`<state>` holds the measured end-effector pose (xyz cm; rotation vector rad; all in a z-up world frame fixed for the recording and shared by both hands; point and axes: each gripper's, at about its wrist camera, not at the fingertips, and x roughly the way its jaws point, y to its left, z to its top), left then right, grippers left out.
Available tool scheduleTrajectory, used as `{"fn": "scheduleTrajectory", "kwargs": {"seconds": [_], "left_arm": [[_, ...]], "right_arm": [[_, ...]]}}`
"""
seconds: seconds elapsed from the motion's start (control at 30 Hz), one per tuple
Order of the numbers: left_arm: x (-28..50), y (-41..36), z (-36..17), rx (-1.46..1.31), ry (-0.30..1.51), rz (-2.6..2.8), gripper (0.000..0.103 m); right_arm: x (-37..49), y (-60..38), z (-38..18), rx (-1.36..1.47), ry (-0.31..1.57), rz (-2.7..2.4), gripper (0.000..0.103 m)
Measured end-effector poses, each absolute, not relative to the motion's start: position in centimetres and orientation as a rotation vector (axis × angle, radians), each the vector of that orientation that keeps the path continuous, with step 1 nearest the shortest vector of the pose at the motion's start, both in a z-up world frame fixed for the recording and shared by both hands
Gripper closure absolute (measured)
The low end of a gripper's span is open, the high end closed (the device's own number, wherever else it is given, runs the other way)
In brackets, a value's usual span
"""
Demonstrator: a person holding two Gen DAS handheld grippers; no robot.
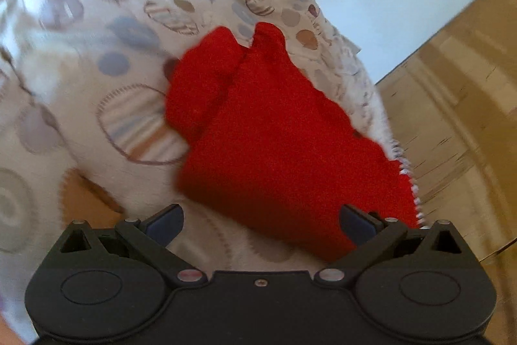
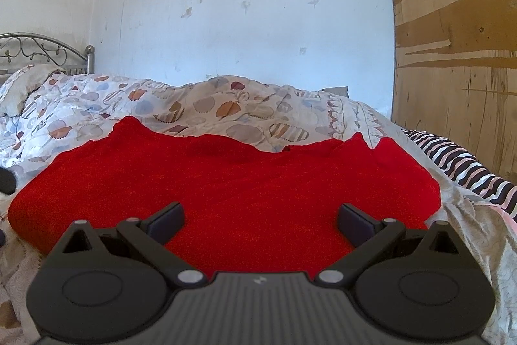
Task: Fold small clothes
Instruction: 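Grasp the folded red sweater with the left gripper and lift it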
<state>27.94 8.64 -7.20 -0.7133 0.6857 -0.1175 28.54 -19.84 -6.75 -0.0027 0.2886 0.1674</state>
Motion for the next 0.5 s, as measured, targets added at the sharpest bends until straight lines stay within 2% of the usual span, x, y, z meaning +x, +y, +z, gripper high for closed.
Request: {"fn": "scheduleTrajectory", "kwargs": {"seconds": [0.27, 0.33, 0.43, 0.5], "left_arm": [[30.7, 8.6, -9.4, -0.837, 0.65, -0.062, 0.016], [30.6, 8.5, -9.1, -0.853, 0.611, -0.036, 0.029], [30.6, 8.1, -8.6, -0.831, 0.586, -0.021, 0.041], [30.5, 7.7, -8.4, -0.814, 0.584, -0.013, 0.042]], "right_arm": [[28.5, -19.9, -6.9, 0.003, 0.285, 0.171, 0.0], [28.4, -20.0, -6.9, 0.006, 0.284, 0.171, 0.0], [28.4, -20.0, -6.9, 0.009, 0.282, 0.173, 0.0], [28.4, -20.0, -6.9, 0.011, 0.282, 0.174, 0.0]]}}
